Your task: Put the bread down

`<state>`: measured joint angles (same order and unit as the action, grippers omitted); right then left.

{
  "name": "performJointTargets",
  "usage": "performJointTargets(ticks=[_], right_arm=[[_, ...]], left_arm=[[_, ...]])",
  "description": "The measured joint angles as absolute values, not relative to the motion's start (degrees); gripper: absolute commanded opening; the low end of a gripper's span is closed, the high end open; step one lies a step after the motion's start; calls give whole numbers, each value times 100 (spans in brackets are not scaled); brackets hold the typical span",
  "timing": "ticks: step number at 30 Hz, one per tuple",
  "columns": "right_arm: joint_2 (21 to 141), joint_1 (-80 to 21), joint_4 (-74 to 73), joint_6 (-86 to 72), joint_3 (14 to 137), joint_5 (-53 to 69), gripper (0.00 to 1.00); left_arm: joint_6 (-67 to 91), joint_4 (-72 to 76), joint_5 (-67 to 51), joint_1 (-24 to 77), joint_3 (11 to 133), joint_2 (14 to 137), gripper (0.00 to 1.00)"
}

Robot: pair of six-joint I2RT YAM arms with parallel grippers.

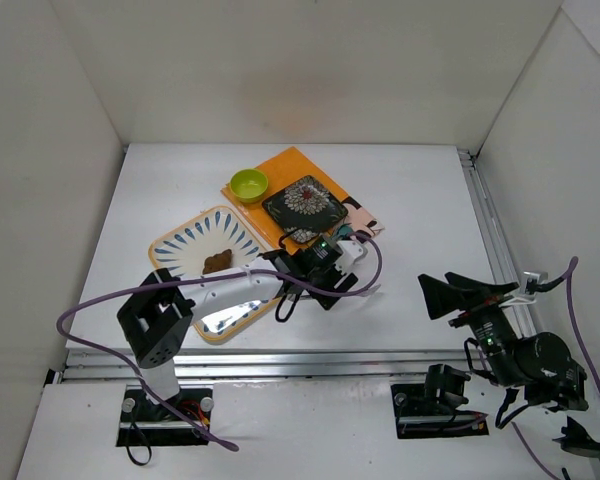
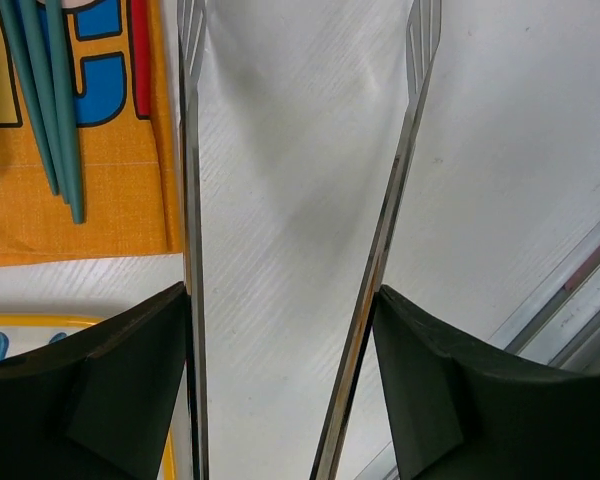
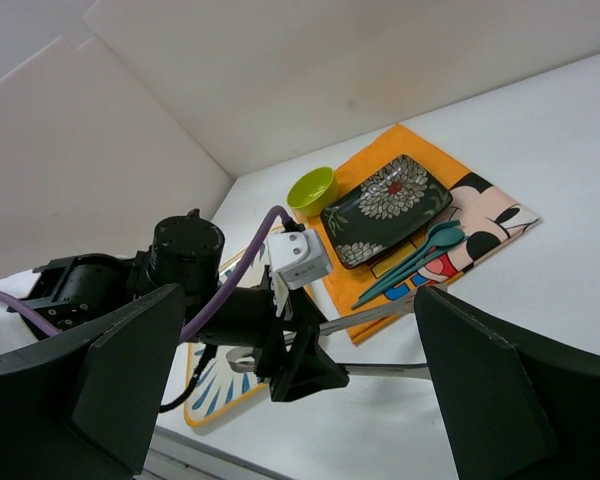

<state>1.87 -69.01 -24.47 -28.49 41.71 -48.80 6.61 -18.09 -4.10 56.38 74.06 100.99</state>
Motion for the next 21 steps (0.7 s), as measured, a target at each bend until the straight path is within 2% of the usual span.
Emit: performJointTargets(ticks=[11,21], right_arm=[[86,-6901,-2484,-2849,4171,-4875,98],[82,-6901,-2528,-2851,4171,-4871,98]], left_arm=[[760,-2580,-158,5815,8090,9970,65],[961,-3242,679,5846,8396,9360,60]])
